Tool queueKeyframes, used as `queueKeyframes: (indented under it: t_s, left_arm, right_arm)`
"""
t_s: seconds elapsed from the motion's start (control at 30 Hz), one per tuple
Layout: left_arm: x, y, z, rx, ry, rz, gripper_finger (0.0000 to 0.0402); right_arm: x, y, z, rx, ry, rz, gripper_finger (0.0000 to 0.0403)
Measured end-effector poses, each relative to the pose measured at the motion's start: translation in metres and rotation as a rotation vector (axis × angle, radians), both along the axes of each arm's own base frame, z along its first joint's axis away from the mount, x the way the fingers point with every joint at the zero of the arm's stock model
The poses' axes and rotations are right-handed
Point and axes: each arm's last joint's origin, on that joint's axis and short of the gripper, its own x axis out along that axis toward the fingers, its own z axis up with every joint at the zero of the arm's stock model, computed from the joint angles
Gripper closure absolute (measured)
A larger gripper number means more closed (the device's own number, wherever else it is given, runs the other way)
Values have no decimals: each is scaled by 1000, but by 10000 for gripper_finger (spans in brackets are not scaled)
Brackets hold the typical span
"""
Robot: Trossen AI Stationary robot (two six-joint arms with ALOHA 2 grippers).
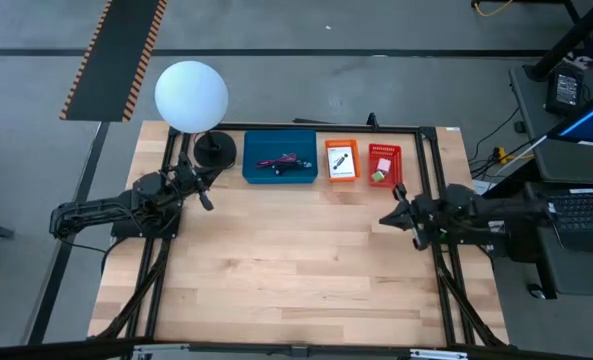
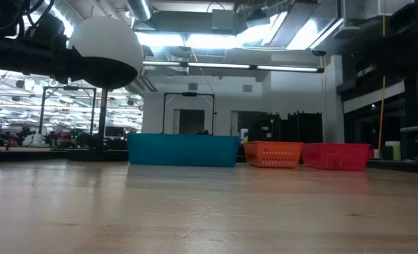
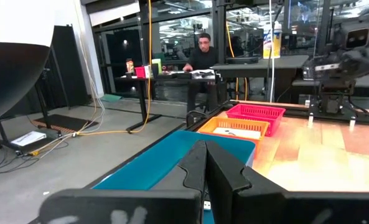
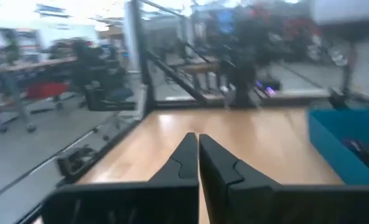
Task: Pick and place items into bin
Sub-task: Return to Home Position
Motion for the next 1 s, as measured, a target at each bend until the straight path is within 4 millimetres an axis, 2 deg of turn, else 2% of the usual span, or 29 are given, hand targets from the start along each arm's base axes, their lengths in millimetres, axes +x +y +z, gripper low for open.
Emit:
queueKeyframes:
  t_s: [0.27,0.5,1.0]
  left_arm:
    - [0,0,0,0,0,0,398]
    - [0,0,0,0,0,-3,398]
    - [0,0,0,0,0,-4,396]
  right_arm:
    - [-6,7,0,-28,-23,81,402]
    - [-6,8,0,-58,-25,85,402]
    - [-6,8,0,-6,-9,88,402]
